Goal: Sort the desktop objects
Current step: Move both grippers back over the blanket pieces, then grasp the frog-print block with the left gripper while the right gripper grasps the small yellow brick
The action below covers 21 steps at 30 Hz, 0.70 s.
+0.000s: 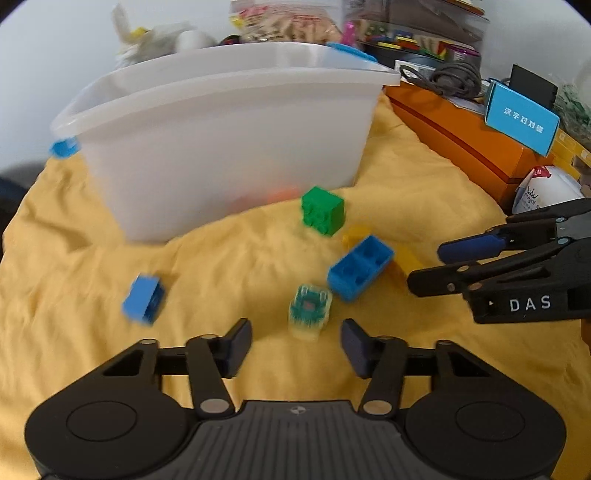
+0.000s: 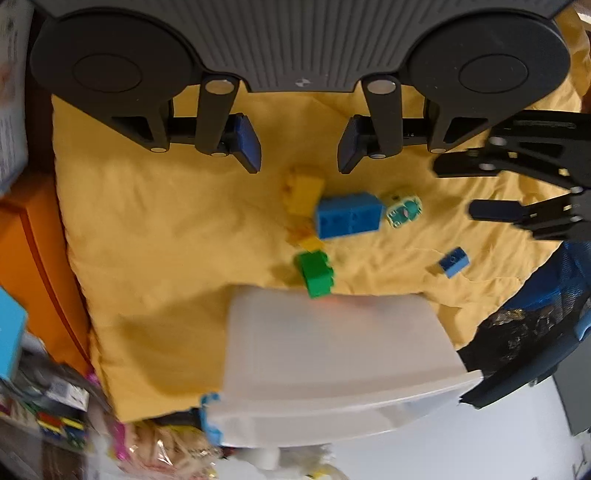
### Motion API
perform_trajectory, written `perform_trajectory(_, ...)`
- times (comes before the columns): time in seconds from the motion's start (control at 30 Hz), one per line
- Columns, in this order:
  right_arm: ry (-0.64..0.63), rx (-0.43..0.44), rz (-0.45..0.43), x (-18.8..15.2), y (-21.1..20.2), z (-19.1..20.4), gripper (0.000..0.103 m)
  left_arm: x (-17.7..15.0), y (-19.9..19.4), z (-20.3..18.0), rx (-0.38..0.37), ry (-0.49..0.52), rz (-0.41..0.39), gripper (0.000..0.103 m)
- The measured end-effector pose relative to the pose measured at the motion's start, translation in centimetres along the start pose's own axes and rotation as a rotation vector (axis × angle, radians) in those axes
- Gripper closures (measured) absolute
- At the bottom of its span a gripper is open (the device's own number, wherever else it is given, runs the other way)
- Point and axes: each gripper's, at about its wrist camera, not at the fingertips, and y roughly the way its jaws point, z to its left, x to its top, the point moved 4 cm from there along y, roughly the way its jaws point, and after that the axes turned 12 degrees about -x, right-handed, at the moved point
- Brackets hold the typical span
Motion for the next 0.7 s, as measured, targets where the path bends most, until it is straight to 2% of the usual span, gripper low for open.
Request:
perform_trajectory(0.1,0.026,0.001,0.009,0.7,0.7,-0.1,0.057,1.0,1.4,0.1,-0.017,0.011,0.018,0.06)
perform_trajectory(0.13,0.04,0.002,0.015,0.8,0.9,-0.3,0.058,1.1,1.8,0.1,-0.034,0.006,0.034,0.071)
perform_trajectory(0.17,0.053,-0.002,0.026,0.9,1.2,-0.4,0.059,1.1,2.0,0.1,-0.046,-0.003,0.045,0.073)
perform_trajectory(0.3,0.077,0.007,0.042,0.7,1.5,-0.5,0.065,-0.2,0.3,-0.1,-0.081,-0.044,0.053,0.073)
perform_trajectory(0.4,0.082,0.014,0.024,0.4,0.7,-0.7,0.064,-2.8,-2.1,0.5,-0.087,-0.125,0.071,0.073)
perform_trajectory(0.47,0.139,0.028,0.025,0.4,0.4,-1.3,0.063,-4.6,-3.5,0.8,-0.086,-0.175,0.073,0.072)
perform_trajectory(0.6,0.312,0.077,0.04,0.6,1.2,-3.1,0.063,-6.6,-5.1,0.6,-0.057,-0.176,0.064,0.072)
perform_trajectory(0.7,0.313,0.088,0.089,0.6,2.8,-2.9,0.066,-7.0,-5.6,0.6,-0.049,-0.187,0.057,0.072)
